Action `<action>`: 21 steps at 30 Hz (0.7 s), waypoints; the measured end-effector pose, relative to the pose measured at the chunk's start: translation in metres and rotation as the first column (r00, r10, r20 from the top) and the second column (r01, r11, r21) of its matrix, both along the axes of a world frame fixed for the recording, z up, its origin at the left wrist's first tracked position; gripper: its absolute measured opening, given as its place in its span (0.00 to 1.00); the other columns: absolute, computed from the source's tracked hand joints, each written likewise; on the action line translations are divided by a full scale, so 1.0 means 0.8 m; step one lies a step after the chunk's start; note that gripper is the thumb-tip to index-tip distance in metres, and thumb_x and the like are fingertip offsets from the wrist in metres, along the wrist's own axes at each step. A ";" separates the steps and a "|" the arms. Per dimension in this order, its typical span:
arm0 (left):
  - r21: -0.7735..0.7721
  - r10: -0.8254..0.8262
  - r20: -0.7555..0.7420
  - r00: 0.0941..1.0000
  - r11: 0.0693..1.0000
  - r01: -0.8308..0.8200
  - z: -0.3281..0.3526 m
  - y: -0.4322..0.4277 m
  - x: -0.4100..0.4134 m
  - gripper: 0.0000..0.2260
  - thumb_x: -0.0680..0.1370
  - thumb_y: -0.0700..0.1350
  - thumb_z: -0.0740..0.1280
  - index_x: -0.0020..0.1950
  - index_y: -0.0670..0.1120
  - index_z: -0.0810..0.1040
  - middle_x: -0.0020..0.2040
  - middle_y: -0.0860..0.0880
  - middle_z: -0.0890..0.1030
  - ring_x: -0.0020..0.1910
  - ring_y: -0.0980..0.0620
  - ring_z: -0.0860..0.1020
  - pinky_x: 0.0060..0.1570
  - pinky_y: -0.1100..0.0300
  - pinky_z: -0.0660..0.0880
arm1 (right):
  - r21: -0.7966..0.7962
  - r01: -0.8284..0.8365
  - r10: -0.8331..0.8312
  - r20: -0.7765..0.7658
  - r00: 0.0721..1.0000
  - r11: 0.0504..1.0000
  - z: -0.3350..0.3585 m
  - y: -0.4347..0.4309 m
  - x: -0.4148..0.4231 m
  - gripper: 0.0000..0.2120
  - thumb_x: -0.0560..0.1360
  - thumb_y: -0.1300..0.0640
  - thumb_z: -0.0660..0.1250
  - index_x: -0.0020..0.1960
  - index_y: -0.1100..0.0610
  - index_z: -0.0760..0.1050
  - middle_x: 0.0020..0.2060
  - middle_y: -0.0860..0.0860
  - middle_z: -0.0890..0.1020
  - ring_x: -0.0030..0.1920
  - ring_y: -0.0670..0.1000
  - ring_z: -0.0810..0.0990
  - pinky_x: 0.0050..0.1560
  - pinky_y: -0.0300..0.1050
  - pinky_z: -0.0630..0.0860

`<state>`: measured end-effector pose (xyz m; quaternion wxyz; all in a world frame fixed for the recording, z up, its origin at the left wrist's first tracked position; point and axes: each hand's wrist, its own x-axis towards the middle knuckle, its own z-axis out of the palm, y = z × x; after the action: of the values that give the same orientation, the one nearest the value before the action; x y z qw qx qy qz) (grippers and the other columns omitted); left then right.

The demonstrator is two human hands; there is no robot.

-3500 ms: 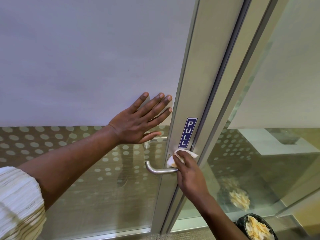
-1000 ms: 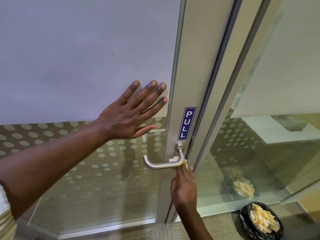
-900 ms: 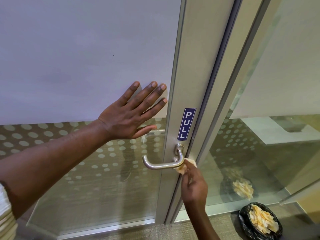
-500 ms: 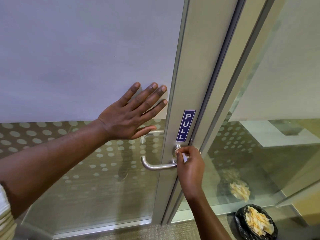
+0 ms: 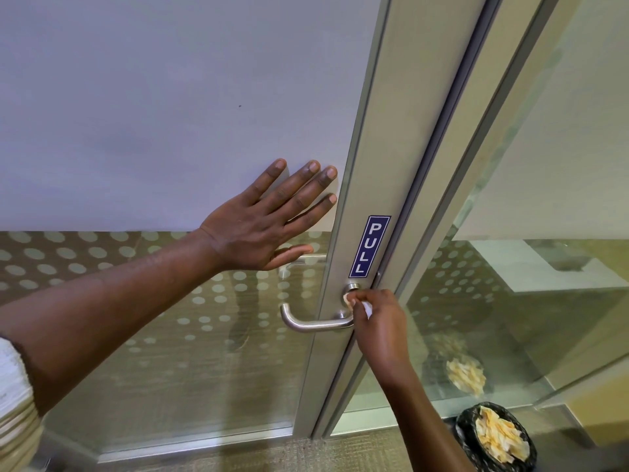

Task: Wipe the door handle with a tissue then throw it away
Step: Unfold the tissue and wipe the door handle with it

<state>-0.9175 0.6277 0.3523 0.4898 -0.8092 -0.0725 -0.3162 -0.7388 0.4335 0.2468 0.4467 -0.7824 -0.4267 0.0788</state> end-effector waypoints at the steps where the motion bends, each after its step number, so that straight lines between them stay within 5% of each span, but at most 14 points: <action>1: -0.001 0.000 -0.001 1.000 1.000 0.000 0.000 -0.001 0.000 0.38 0.86 0.66 0.55 0.87 0.42 0.56 0.86 0.36 0.55 0.85 0.37 0.55 0.84 0.39 0.42 | -0.014 0.004 -0.004 -0.011 1.000 1.000 0.003 0.004 0.002 0.11 0.77 0.66 0.65 0.50 0.57 0.85 0.51 0.54 0.80 0.49 0.51 0.81 0.45 0.26 0.66; 6: -0.004 0.000 -0.009 1.000 1.000 0.000 -0.001 0.000 0.000 0.37 0.86 0.66 0.55 0.87 0.42 0.55 0.86 0.36 0.55 0.85 0.37 0.55 0.84 0.40 0.41 | 0.002 0.018 -0.018 -0.108 0.994 1.000 -0.011 -0.016 -0.006 0.06 0.78 0.58 0.68 0.48 0.50 0.84 0.48 0.47 0.81 0.45 0.35 0.77 0.44 0.20 0.66; 10: -0.005 -0.007 -0.002 1.000 1.000 0.007 -0.001 0.000 0.001 0.38 0.86 0.66 0.55 0.87 0.41 0.56 0.85 0.36 0.55 0.85 0.37 0.55 0.84 0.40 0.43 | 0.117 0.070 -0.009 -0.453 0.892 0.991 -0.031 -0.027 -0.020 0.04 0.76 0.58 0.71 0.46 0.50 0.82 0.41 0.44 0.86 0.43 0.40 0.82 0.46 0.32 0.74; 12: -0.009 -0.010 -0.001 1.000 1.000 0.010 -0.001 0.000 0.000 0.38 0.86 0.66 0.55 0.87 0.41 0.56 0.85 0.36 0.55 0.85 0.37 0.55 0.84 0.40 0.43 | 0.182 0.172 0.011 -0.716 0.698 0.968 -0.037 -0.024 -0.023 0.03 0.77 0.61 0.71 0.49 0.56 0.80 0.38 0.50 0.86 0.40 0.47 0.84 0.47 0.42 0.78; 15: -0.015 -0.012 -0.004 1.000 1.000 0.012 -0.001 -0.001 0.000 0.37 0.86 0.66 0.55 0.87 0.41 0.56 0.86 0.36 0.55 0.85 0.37 0.55 0.84 0.40 0.43 | 0.218 0.352 0.118 -0.951 0.285 0.910 -0.042 -0.013 -0.017 0.04 0.78 0.64 0.67 0.52 0.60 0.79 0.42 0.54 0.86 0.40 0.48 0.85 0.40 0.40 0.81; 18: -0.014 -0.010 -0.001 1.000 1.000 0.010 -0.001 -0.001 0.000 0.37 0.86 0.66 0.54 0.87 0.41 0.56 0.86 0.36 0.54 0.85 0.37 0.55 0.84 0.40 0.43 | 0.233 0.417 0.269 -0.963 -0.030 0.878 -0.041 0.001 -0.007 0.07 0.80 0.66 0.63 0.54 0.65 0.79 0.44 0.56 0.85 0.41 0.51 0.83 0.35 0.37 0.81; 21: -0.011 -0.011 0.001 1.000 1.000 0.011 -0.002 -0.001 0.000 0.37 0.86 0.65 0.54 0.87 0.41 0.56 0.86 0.36 0.54 0.85 0.37 0.54 0.84 0.40 0.43 | 0.271 0.439 0.369 -0.917 -0.152 0.856 -0.043 0.007 -0.010 0.08 0.81 0.66 0.60 0.56 0.66 0.77 0.44 0.58 0.85 0.40 0.53 0.85 0.36 0.41 0.83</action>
<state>-0.9175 0.6268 0.3510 0.4835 -0.8122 -0.0699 -0.3190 -0.7469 0.4393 0.2124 0.7997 -0.2988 0.0876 0.5134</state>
